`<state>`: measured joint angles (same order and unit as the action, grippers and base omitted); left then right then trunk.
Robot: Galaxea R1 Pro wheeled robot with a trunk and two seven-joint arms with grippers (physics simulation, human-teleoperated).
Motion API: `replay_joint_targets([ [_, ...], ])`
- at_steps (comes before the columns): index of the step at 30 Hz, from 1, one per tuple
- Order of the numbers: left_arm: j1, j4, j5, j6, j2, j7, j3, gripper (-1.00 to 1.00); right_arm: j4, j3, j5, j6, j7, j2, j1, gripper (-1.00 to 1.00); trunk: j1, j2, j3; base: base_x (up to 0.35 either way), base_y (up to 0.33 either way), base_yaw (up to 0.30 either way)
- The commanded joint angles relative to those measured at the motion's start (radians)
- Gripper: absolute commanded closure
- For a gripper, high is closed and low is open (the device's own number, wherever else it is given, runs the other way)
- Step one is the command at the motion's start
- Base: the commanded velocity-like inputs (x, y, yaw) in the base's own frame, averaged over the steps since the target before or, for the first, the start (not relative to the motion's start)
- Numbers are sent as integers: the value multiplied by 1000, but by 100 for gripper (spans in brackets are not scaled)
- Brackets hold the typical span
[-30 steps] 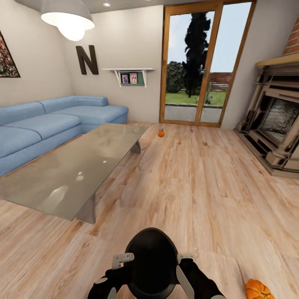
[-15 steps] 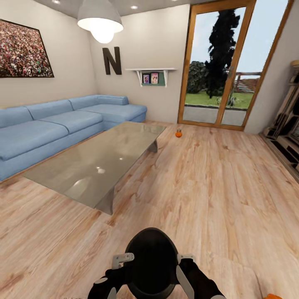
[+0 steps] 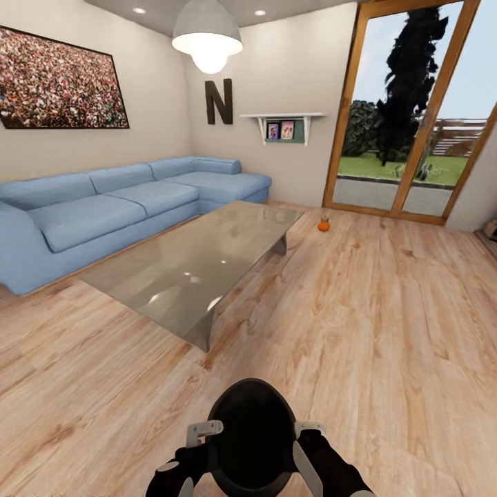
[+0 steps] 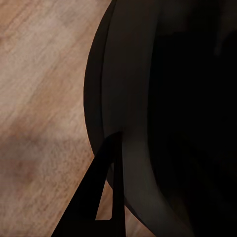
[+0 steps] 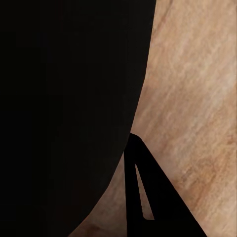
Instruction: Place each of the two pumpkins and all three candles from the living room inside a cabinet in the living room (use any cabinet), then make sure every cabinet is closed, and position the cauldron so it is next to a table in the living room.
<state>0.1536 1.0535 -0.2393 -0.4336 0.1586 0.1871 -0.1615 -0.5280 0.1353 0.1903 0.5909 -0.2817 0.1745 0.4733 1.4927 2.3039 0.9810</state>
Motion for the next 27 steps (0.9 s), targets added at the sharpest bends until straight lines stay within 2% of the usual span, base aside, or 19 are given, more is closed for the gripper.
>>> replay_joint_targets([
  [1,0,-1,18,-4,-1,5,2,100,-78,-2,-2,-1,0,0,1,100,0,0,0,0,0,37],
  [20,0,0,19,-4,-1,5,2,100,-78,-1,-2,-2,0,0,1,100,0,0,0,0,0,5],
  [27,0,0,18,-4,-1,5,2,100,-78,-1,-2,-2,-1,0,1,100,0,0,0,0,0,211],
])
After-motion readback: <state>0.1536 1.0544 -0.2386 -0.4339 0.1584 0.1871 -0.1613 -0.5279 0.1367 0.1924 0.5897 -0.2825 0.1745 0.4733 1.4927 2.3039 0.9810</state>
